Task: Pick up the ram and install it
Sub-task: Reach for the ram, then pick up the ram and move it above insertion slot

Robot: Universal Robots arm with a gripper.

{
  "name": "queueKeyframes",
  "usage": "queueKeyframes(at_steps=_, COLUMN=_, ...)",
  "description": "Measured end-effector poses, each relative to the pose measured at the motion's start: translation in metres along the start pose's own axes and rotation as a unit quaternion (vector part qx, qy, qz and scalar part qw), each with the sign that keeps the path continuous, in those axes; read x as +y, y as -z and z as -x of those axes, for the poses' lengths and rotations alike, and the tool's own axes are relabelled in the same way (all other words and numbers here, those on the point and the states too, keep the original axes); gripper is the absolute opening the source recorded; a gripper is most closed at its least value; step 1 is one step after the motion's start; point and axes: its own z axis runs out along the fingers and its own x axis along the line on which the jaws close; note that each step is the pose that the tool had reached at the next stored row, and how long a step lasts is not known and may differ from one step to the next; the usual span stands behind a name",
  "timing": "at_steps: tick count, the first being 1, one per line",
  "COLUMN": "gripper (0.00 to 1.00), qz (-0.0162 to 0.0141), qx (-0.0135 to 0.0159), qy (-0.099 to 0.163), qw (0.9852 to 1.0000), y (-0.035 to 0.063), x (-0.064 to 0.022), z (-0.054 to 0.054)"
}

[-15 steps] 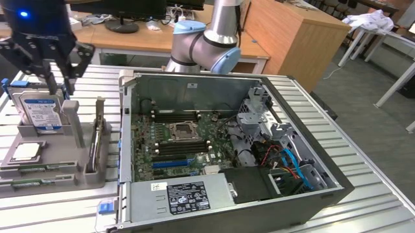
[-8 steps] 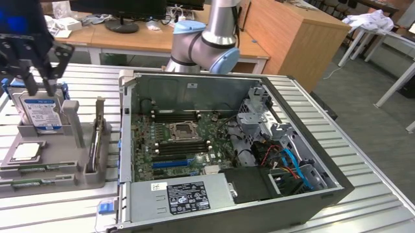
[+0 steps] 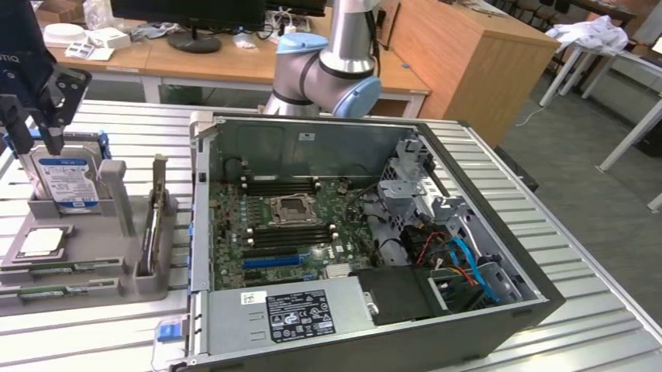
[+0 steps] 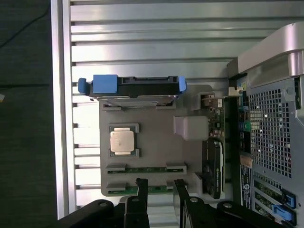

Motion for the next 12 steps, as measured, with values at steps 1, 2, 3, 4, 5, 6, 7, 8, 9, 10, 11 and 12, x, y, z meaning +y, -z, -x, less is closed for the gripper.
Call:
queueKeyframes(at_steps=1, gripper=0.35, qz=0.0000, qx=0.0000, qy=0.000, qw=1.0000, y=0.0000, x=0.0000, z=0.0000)
queueKeyframes(at_steps=2, gripper=0.35, qz=0.0000, qx=0.0000, qy=0.000, qw=1.0000, y=0.0001, x=0.0000, z=0.0000)
queueKeyframes(at_steps=3, gripper=0.35, qz=0.0000, qx=0.0000, qy=0.000, qw=1.0000, y=0.0000, x=0.0000, z=0.0000)
queueKeyframes(at_steps=4, gripper=0.35, qz=0.0000, qx=0.0000, qy=0.000, qw=1.0000, y=0.0000, x=0.0000, z=0.0000)
queueKeyframes(at_steps=5, gripper=0.35, qz=0.0000, qx=0.0000, qy=0.000, qw=1.0000, y=0.0000, x=0.0000, z=0.0000)
queueKeyframes(at_steps=6, gripper=0.35, qz=0.0000, qx=0.0000, qy=0.000, qw=1.0000, y=0.0000, x=0.0000, z=0.0000)
queueKeyframes(at_steps=7, gripper=0.35, qz=0.0000, qx=0.0000, qy=0.000, qw=1.0000, y=0.0000, x=0.0000, z=0.0000)
queueKeyframes(at_steps=8, gripper=0.35, qz=0.0000, qx=0.0000, qy=0.000, qw=1.0000, y=0.0000, x=0.0000, z=0.0000)
queueKeyframes(at_steps=9, gripper=0.35, qz=0.0000, qx=0.0000, qy=0.000, qw=1.0000, y=0.0000, x=0.0000, z=0.0000)
queueKeyframes(at_steps=10, gripper=0.35, qz=0.0000, qx=0.0000, qy=0.000, qw=1.0000, y=0.0000, x=0.0000, z=0.0000)
queueKeyframes(at_steps=11, gripper=0.35, qz=0.0000, qx=0.0000, qy=0.000, qw=1.0000, y=0.0000, x=0.0000, z=0.0000)
queueKeyframes(at_steps=12, gripper=0.35, qz=0.0000, qx=0.0000, qy=0.000, qw=1.0000, y=0.0000, x=0.0000, z=0.0000)
